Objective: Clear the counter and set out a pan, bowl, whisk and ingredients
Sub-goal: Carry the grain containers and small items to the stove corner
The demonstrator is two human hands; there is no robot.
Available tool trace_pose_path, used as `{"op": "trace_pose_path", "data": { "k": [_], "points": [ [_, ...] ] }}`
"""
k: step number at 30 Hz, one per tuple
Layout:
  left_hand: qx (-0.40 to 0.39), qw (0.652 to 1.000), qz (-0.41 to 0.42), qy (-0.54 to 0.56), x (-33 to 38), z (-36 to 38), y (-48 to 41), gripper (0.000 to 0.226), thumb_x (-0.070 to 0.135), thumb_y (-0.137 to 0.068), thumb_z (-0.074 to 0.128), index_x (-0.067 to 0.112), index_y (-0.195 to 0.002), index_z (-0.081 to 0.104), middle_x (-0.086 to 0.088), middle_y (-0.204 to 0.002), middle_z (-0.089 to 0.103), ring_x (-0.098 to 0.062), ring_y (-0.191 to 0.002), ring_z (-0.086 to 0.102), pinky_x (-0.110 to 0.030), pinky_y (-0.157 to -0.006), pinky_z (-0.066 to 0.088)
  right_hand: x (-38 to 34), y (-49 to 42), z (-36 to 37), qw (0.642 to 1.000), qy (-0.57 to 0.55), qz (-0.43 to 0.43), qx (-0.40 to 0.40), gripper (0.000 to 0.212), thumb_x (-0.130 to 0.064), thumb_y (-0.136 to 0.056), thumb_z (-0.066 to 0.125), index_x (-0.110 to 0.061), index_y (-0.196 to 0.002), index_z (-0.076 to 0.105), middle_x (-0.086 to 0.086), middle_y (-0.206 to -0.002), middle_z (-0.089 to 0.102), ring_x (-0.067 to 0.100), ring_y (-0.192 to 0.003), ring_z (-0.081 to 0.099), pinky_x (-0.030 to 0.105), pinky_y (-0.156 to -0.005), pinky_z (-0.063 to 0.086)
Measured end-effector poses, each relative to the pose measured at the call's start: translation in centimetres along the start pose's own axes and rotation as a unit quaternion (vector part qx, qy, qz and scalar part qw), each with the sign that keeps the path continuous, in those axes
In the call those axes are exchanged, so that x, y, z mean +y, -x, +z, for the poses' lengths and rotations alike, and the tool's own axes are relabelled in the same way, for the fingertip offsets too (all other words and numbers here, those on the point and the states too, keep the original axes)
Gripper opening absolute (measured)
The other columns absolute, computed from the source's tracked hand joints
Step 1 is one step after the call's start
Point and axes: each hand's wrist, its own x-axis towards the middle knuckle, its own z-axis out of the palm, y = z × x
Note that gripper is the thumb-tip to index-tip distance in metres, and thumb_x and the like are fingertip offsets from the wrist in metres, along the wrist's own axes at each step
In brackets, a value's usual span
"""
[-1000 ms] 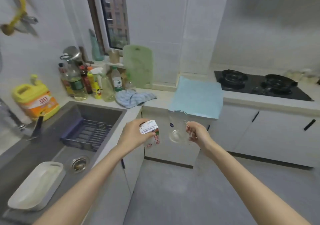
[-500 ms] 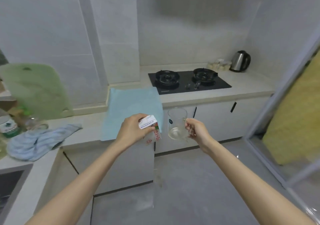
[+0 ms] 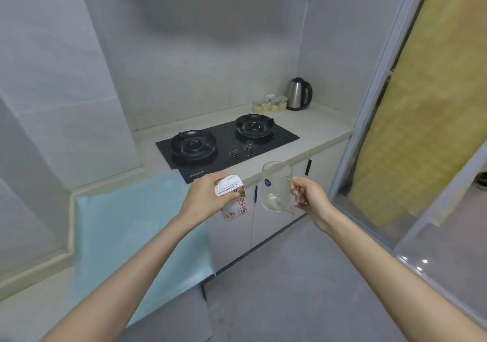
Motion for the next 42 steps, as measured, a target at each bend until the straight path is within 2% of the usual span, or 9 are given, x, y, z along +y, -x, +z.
{"op": "trace_pose_path", "data": {
  "k": [6,12,15,25,28,31,36,39,42],
  "points": [
    [-0.044,0.998,0.025,0.023,0.4,4.2,-9.5,0.042,0.033,-0.073,0.079,0.026,-0.113,0.067,0.011,-0.103,0.068,-0.006,-0.090,0.060,-0.025,-0.079,0.048,-1.3,-6.9,-3.4,0.998,-0.022,0.001,0.062,0.032,-0.020,-0.096,0.043,-0.019,-0.064,0.046,-0.009,-0.053,0.040,0.006,-0.044,0.028,0.020,-0.053,0.035],
    [-0.071,0.996,0.038,0.032,1.8,10.7,-18.6,0.040,0.034,-0.073,0.079,0.027,-0.111,0.067,0.014,-0.100,0.068,-0.003,-0.090,0.060,-0.020,-0.077,0.046,-1.2,-15.5,-8.8,0.994,-0.052,0.011,0.092,0.032,-0.021,-0.097,0.042,-0.019,-0.065,0.047,-0.009,-0.054,0.040,0.004,-0.040,0.030,0.021,-0.053,0.033],
    [-0.079,0.996,0.032,0.036,2.9,14.2,-23.5,0.040,0.034,-0.073,0.078,0.030,-0.111,0.066,0.020,-0.095,0.064,-0.003,-0.092,0.061,-0.023,-0.081,0.049,-1.7,-20.2,-11.8,0.995,-0.049,0.006,0.092,0.032,-0.019,-0.097,0.042,-0.018,-0.066,0.046,-0.008,-0.053,0.041,0.003,-0.038,0.033,0.022,-0.055,0.033],
    [-0.075,0.997,0.002,0.022,8.2,24.1,-40.0,0.043,0.032,-0.075,0.078,0.027,-0.116,0.064,0.016,-0.096,0.061,-0.004,-0.089,0.057,-0.013,-0.069,0.039,-4.9,-37.3,-23.4,0.998,-0.027,0.013,0.055,0.030,-0.018,-0.098,0.040,-0.016,-0.069,0.046,-0.005,-0.061,0.041,0.001,-0.039,0.037,0.022,-0.059,0.035],
    [-0.077,0.997,-0.003,0.018,8.5,26.1,-44.0,0.043,0.032,-0.074,0.078,0.027,-0.115,0.064,0.016,-0.096,0.063,-0.003,-0.089,0.059,-0.013,-0.071,0.042,-5.2,-41.7,-25.3,0.998,-0.040,0.017,0.054,0.030,-0.016,-0.098,0.040,-0.015,-0.069,0.046,-0.003,-0.062,0.041,0.001,-0.039,0.038,0.022,-0.057,0.033],
    [-0.074,0.997,-0.012,0.019,7.9,28.3,-48.4,0.042,0.030,-0.074,0.078,0.025,-0.114,0.065,0.018,-0.093,0.061,0.000,-0.084,0.058,-0.008,-0.068,0.040,-5.4,-46.4,-26.5,0.998,-0.032,0.024,0.041,0.029,-0.016,-0.098,0.040,-0.016,-0.070,0.046,-0.004,-0.064,0.041,0.002,-0.039,0.035,0.022,-0.058,0.033],
    [-0.070,0.997,-0.038,0.015,5.4,32.2,-56.5,0.044,0.030,-0.075,0.077,0.024,-0.116,0.065,0.012,-0.103,0.066,-0.006,-0.094,0.061,-0.021,-0.082,0.047,-5.2,-55.5,-27.5,0.999,-0.003,0.031,0.005,0.028,-0.017,-0.098,0.041,-0.016,-0.071,0.049,-0.005,-0.065,0.044,0.008,-0.048,0.032,0.023,-0.062,0.040],
    [-0.069,0.997,-0.045,0.005,4.0,34.1,-61.3,0.044,0.028,-0.075,0.077,0.021,-0.116,0.065,0.007,-0.107,0.067,-0.005,-0.090,0.058,-0.018,-0.079,0.043,-5.1,-60.9,-27.7,0.999,-0.008,0.039,-0.024,0.028,-0.016,-0.097,0.042,-0.014,-0.070,0.049,-0.002,-0.067,0.046,0.011,-0.050,0.034,0.025,-0.065,0.045],
    [-0.074,0.995,-0.060,0.012,2.7,35.5,-66.3,0.043,0.027,-0.075,0.077,0.019,-0.116,0.065,0.004,-0.109,0.068,-0.004,-0.090,0.058,-0.015,-0.077,0.042,-5.4,-66.1,-27.9,0.997,-0.005,0.052,-0.051,0.028,-0.015,-0.097,0.042,-0.012,-0.070,0.048,-0.001,-0.069,0.046,0.011,-0.051,0.035,0.031,-0.075,0.049]
  ]
}}
